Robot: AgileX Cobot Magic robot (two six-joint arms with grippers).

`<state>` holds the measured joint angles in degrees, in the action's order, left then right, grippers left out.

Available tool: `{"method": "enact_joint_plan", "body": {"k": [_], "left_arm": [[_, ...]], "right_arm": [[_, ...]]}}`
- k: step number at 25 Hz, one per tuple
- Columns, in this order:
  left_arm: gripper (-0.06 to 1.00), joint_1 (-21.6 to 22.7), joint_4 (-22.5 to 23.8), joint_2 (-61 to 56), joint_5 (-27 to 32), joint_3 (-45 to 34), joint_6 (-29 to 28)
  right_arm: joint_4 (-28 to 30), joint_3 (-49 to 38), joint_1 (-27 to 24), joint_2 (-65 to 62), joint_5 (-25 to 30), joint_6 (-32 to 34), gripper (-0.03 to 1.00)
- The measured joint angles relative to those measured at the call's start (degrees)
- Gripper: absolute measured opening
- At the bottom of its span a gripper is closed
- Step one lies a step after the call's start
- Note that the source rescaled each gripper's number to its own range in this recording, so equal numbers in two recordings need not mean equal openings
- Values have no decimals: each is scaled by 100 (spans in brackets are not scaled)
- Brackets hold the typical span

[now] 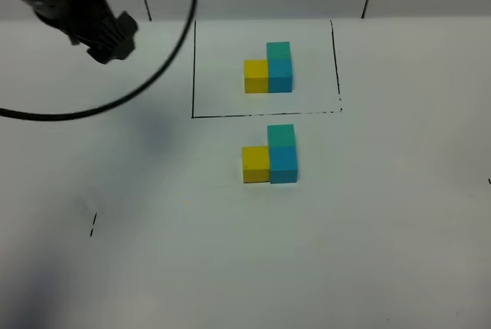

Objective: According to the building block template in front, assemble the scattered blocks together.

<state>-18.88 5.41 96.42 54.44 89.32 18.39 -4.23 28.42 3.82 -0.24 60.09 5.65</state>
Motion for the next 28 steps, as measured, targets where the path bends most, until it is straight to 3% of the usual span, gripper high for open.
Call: {"method": "enact_joint_plan", "body": {"k": [4,8,20,28], "left_arm": [[100,607,9,-505,161,-423,-203],[100,899,9,-1249,100,-1093,-373],[100,957,8,-4442,482,-2592,-1773],[100,957,-13,-6387,527,-3784,-2265]], "right_arm": [[0,0,0,0,0,0,73],[0,0,0,0,0,0,73],[0,0,0,0,-1,0,73],[0,0,0,0,-1,0,73]]}}
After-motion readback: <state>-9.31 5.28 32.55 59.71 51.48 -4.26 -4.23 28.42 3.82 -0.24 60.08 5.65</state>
